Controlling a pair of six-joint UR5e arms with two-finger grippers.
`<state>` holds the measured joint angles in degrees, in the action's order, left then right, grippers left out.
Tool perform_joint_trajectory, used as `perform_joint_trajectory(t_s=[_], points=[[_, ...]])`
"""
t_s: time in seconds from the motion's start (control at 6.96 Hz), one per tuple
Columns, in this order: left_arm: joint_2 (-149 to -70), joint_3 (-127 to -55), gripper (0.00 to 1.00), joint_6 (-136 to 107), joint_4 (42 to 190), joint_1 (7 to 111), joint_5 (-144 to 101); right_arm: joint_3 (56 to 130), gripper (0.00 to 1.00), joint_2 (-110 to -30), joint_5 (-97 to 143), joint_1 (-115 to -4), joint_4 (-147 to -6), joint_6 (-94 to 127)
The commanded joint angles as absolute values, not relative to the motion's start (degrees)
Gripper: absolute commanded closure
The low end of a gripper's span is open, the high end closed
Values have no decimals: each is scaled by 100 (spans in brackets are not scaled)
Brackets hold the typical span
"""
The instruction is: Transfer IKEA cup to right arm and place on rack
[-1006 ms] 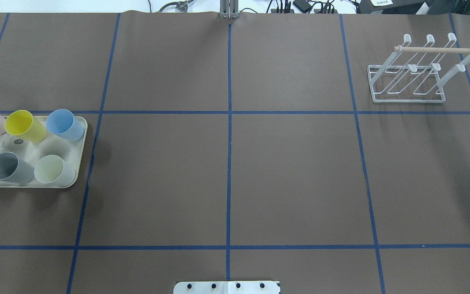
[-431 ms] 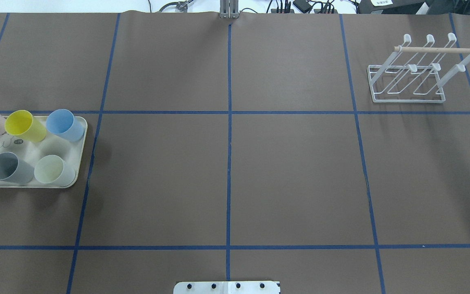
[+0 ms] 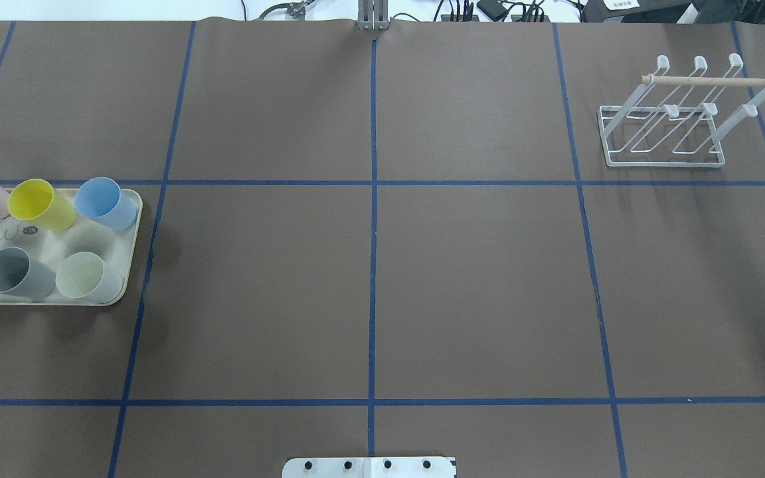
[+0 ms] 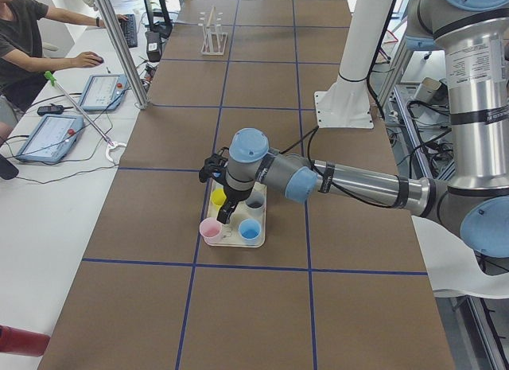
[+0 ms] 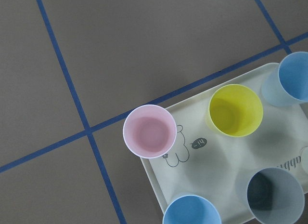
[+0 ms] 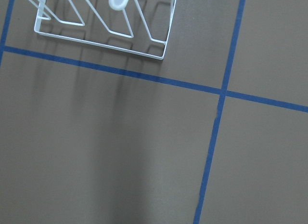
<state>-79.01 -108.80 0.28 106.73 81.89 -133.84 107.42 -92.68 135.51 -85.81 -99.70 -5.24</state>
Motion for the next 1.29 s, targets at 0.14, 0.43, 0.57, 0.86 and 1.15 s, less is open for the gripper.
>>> perform_joint_trajectory(t_s=[0.14, 0.43, 0.57, 0.86, 1.15], points=[[-7901, -9619, 1, -227, 11406, 8113, -13386, 10389, 0, -9053, 13605, -8358, -9949, -64], [-7893, -9536, 1, -710, 11548, 7412, -13394, 10380, 0, -9079, 13666, -8358, -9958, -79], [-7893, -9493, 1, -729, 11592, 7209, -13395, 10371, 0, -9088, 13684, -8358, -9958, -79], [-7893, -9457, 1, -721, 11593, 7058, -13395, 10371, 0, -9097, 13711, -8358, -9958, -79], [-7919, -9422, 3, -729, 11602, 6900, -13386, 10371, 0, -9123, 13746, -8358, -9958, -79]])
